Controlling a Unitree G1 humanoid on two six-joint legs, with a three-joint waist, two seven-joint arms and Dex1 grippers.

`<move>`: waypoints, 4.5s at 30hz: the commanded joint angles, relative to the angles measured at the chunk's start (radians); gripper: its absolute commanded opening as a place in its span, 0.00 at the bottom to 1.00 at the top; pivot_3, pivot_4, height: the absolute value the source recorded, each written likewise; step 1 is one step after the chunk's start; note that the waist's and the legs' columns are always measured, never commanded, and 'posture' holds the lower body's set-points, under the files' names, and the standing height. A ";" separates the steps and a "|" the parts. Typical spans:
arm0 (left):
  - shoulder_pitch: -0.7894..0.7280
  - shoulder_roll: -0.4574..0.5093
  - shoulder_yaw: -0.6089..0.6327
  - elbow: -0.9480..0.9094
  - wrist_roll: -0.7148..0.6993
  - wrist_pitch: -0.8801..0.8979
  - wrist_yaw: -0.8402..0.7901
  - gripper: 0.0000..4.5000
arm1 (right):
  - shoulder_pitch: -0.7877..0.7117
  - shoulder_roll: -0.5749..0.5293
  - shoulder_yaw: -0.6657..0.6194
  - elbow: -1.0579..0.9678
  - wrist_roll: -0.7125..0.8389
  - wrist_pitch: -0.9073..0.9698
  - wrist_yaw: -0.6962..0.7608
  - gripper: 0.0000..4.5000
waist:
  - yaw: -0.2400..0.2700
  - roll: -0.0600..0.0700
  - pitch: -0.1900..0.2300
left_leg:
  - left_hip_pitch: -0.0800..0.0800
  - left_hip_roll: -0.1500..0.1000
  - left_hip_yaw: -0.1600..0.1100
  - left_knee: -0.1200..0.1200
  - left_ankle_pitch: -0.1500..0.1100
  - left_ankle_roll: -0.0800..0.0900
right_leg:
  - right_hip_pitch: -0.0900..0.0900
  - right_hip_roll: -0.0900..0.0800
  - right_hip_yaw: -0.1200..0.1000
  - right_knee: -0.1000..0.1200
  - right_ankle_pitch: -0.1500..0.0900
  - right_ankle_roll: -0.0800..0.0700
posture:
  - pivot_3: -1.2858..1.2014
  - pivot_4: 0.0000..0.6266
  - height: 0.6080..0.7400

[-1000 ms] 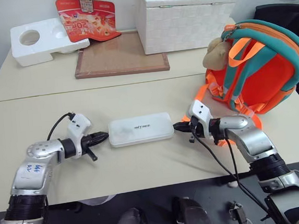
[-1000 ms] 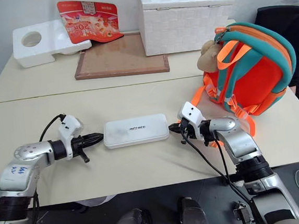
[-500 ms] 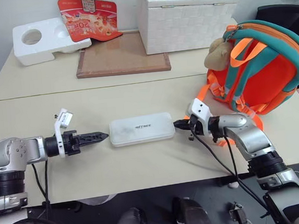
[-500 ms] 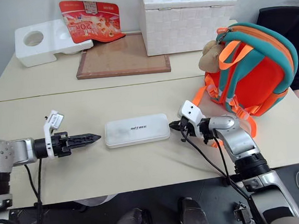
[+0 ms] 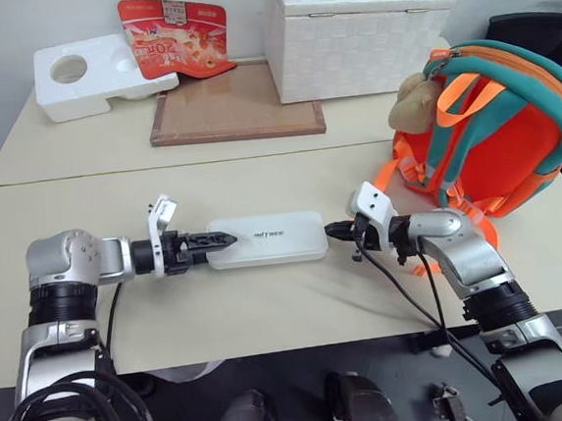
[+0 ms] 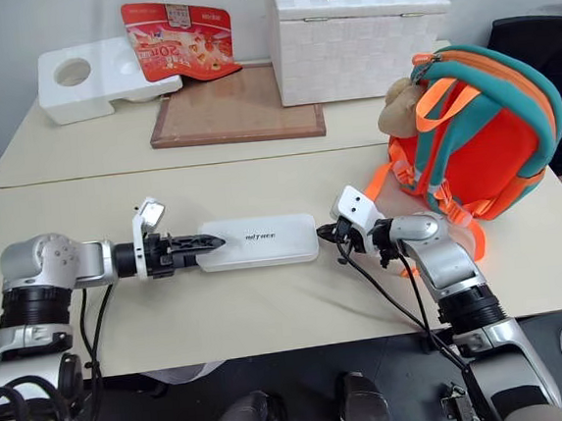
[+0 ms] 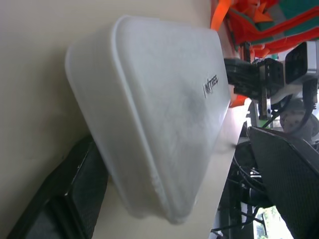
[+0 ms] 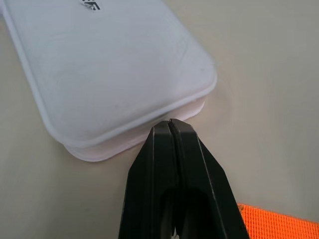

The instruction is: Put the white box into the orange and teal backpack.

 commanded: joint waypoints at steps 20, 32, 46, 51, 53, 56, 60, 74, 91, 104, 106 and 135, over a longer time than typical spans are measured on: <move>0.031 -0.019 0.220 -0.161 -0.136 0.047 -0.016 0.30 | 0.219 -0.164 -0.286 -0.334 0.158 0.183 -0.035 0.08 | -0.006 -0.001 0.000 | -0.003 0.001 0.000 0.001 -0.002 0.000 | -0.002 -0.001 0.000 -0.002 0.000 0.000 | 0.52 0.24 1.00; 0.108 0.031 0.429 -0.593 -0.305 0.161 0.120 0.30 | 0.282 -0.181 -0.686 -0.408 0.345 0.451 -0.291 0.87 | -0.010 -0.002 0.001 | 0.002 0.002 0.000 0.000 -0.003 -0.002 | 0.001 -0.002 0.002 -0.004 0.000 0.000 | 0.52 0.24 1.00; 0.032 0.000 0.424 -0.693 -0.328 -0.041 0.241 0.30 | -0.118 -0.033 -0.514 0.128 0.269 0.172 -0.339 0.79 | -0.010 -0.002 0.001 | -0.001 0.001 0.001 -0.001 -0.001 -0.001 | -0.002 0.000 0.003 -0.001 0.000 -0.001 | 0.52 0.24 1.00; 0.056 0.033 0.453 -0.695 -0.389 -0.049 0.234 0.30 | -0.130 -0.054 -0.482 0.114 0.305 0.181 -0.241 0.44 | -0.013 -0.002 0.001 | -0.001 0.002 0.002 -0.004 -0.001 -0.002 | -0.004 0.001 0.003 -0.003 0.000 -0.001 | 0.52 0.24 1.00; 0.049 0.041 0.459 -0.685 -0.409 -0.053 0.241 0.30 | -0.119 -0.072 -0.475 0.062 0.346 0.225 -0.179 0.29 | -0.011 -0.002 0.001 | -0.001 0.003 0.002 -0.004 -0.001 -0.002 | -0.003 0.001 0.003 -0.003 0.000 -0.001 | 0.52 0.24 1.00; 0.035 0.058 0.461 -0.667 -0.427 -0.065 0.241 0.30 | -0.085 -0.129 -0.462 -0.074 0.451 0.342 -0.050 0.04 | -0.010 -0.002 0.001 | -0.001 0.002 0.002 -0.004 0.000 -0.002 | -0.003 0.001 0.003 -0.002 0.000 -0.001 | 0.52 0.24 1.00; 0.016 0.097 0.451 -0.619 -0.419 -0.113 0.220 0.30 | -0.036 -0.234 -0.474 -0.261 0.633 0.523 0.084 0.00 | -0.007 -0.002 0.002 | -0.001 0.002 0.001 -0.005 0.000 -0.002 | -0.003 0.001 0.002 -0.003 0.000 -0.001 | 0.52 0.24 1.00; -0.057 0.135 0.242 -0.497 -0.330 -0.339 0.021 0.30 | 0.127 -0.643 -0.591 -0.495 0.986 0.790 0.418 0.00 | 0.001 -0.005 0.004 | -0.001 0.002 0.001 -0.009 0.000 -0.002 | -0.003 0.000 0.002 -0.007 0.000 -0.001 | 0.52 0.24 1.00; -0.203 0.021 -0.059 -0.355 -0.031 -0.698 -0.225 0.30 | 0.246 -0.709 -0.624 -0.493 0.980 0.719 0.506 0.00 | 0.039 -0.006 0.004 | -0.002 0.001 0.001 -0.001 -0.001 0.001 | -0.003 0.000 0.001 -0.007 0.000 -0.001 | 0.52 0.24 1.00; -0.269 0.031 -0.195 -0.265 0.215 -0.994 -0.420 0.30 | 0.251 -0.698 -0.591 -0.461 0.932 0.674 0.515 0.00 | 0.044 -0.006 0.004 | -0.004 0.002 0.000 0.004 -0.003 0.003 | -0.002 -0.001 0.000 -0.007 0.000 0.000 | 0.52 0.24 1.00; -0.287 -0.007 -0.201 -0.252 0.225 -1.012 -0.413 0.30 | 0.248 -0.694 -0.584 -0.465 0.932 0.668 0.516 0.00 | 0.045 -0.006 0.004 | -0.004 0.001 0.000 0.004 -0.004 0.004 | -0.002 -0.002 0.000 -0.007 0.000 0.000 | 0.52 0.24 1.00; -0.375 -0.420 -0.253 0.096 0.370 -1.203 -0.373 0.30 | 0.249 -0.663 -0.529 -0.551 0.958 0.631 0.499 0.00 | 0.046 -0.007 0.004 | -0.006 0.000 -0.002 0.008 -0.004 0.007 | 0.000 -0.002 -0.003 -0.008 0.001 0.002 | 0.52 0.24 1.00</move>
